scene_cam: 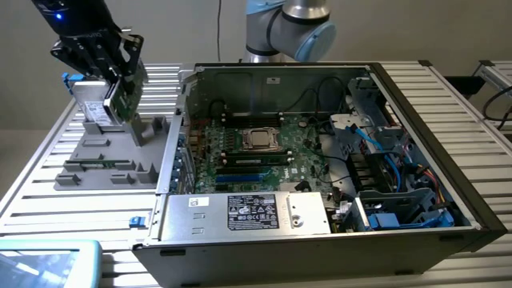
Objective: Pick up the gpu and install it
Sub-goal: 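Pick up the gpu and move the gpu toward the slot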
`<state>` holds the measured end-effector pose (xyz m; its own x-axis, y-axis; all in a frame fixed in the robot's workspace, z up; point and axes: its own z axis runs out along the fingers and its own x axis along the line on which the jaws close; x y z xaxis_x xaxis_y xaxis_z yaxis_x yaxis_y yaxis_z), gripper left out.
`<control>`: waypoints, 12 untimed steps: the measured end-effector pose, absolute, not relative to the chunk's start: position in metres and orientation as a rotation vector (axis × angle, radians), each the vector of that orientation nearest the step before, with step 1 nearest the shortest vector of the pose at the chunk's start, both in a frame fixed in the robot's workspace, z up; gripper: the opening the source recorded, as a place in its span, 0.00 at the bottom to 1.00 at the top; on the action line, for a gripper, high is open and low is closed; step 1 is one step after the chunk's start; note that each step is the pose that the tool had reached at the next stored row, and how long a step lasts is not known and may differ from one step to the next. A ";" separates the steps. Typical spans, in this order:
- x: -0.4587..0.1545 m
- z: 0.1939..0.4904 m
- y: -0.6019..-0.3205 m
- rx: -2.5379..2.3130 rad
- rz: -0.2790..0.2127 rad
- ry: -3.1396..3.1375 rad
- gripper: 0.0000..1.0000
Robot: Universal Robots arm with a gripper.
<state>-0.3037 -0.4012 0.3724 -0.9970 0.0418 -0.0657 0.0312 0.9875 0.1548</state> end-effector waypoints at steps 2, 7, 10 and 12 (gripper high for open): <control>-0.302 0.381 -0.401 0.057 0.237 3.067 0.28; -0.294 0.401 -0.401 0.058 0.237 3.075 0.28; -0.284 0.406 -0.401 0.058 0.238 3.075 0.28; -0.278 0.408 -0.401 0.058 0.238 3.075 0.28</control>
<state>-0.2777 -0.4014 0.4075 -0.9977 0.0418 -0.0535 0.0331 0.9874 0.1544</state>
